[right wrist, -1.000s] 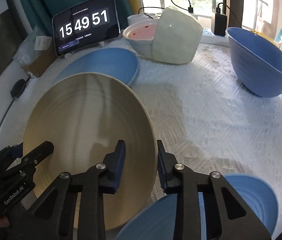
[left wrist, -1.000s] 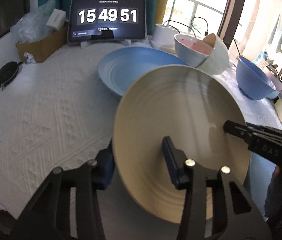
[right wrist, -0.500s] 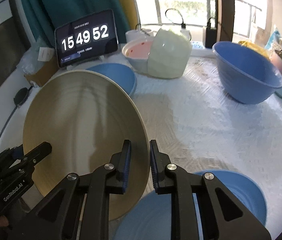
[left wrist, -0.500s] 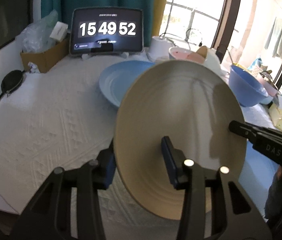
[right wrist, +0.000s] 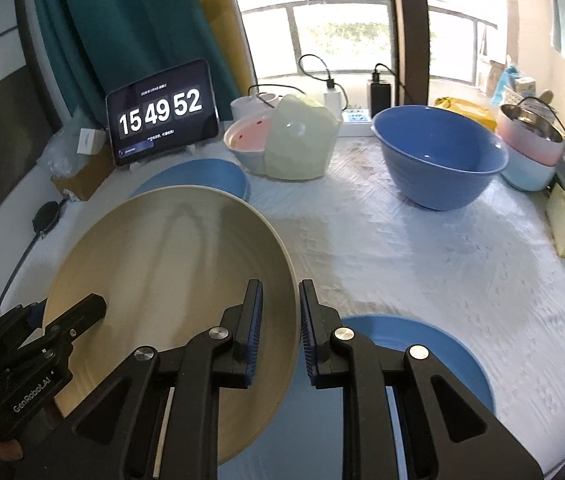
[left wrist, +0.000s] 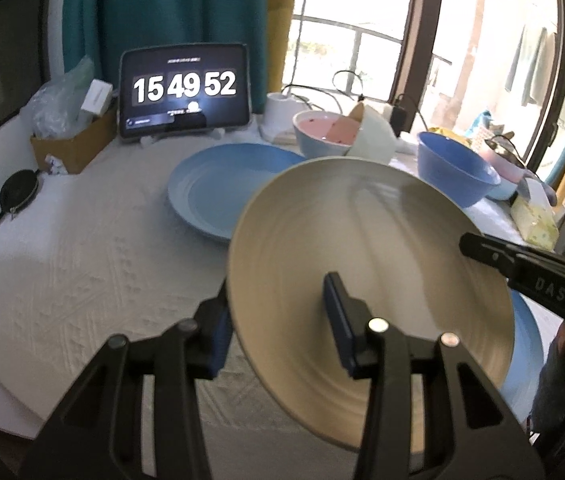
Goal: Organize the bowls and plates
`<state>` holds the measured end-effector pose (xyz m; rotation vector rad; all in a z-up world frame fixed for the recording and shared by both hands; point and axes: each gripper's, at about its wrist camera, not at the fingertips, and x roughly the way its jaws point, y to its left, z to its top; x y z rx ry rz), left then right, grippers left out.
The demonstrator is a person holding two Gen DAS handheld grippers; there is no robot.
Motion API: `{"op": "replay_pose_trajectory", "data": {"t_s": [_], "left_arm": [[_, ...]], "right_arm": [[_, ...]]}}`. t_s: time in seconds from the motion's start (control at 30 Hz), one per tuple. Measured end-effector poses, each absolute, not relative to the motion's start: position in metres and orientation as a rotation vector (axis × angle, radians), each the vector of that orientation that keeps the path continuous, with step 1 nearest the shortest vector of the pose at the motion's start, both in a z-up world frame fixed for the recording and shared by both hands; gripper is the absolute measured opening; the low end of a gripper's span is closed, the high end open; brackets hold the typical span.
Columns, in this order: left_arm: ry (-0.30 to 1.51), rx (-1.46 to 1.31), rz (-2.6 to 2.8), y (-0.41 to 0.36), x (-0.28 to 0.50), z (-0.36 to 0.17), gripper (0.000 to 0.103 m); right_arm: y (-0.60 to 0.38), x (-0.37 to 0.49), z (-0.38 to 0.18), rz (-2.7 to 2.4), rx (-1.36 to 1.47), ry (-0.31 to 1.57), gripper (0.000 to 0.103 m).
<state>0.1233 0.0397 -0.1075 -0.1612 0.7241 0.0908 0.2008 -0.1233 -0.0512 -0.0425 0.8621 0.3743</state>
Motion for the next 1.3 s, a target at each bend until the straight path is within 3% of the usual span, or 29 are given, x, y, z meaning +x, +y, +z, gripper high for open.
{"op": "replay_pose_trajectory", "data": {"t_s": [0.83, 1.3], "left_arm": [[0.766, -0.037, 0.032, -0.039, 0.110, -0.105, 0.044], [0.896, -0.033, -0.031, -0.082, 0.117, -0.129, 0.044]], "right_arm": [[-0.202, 0.166, -0.055, 0.311, 0.062, 0.823, 0.020], [-0.258, 0.157, -0.065, 0.286, 0.157, 0.818, 0.020]]}}
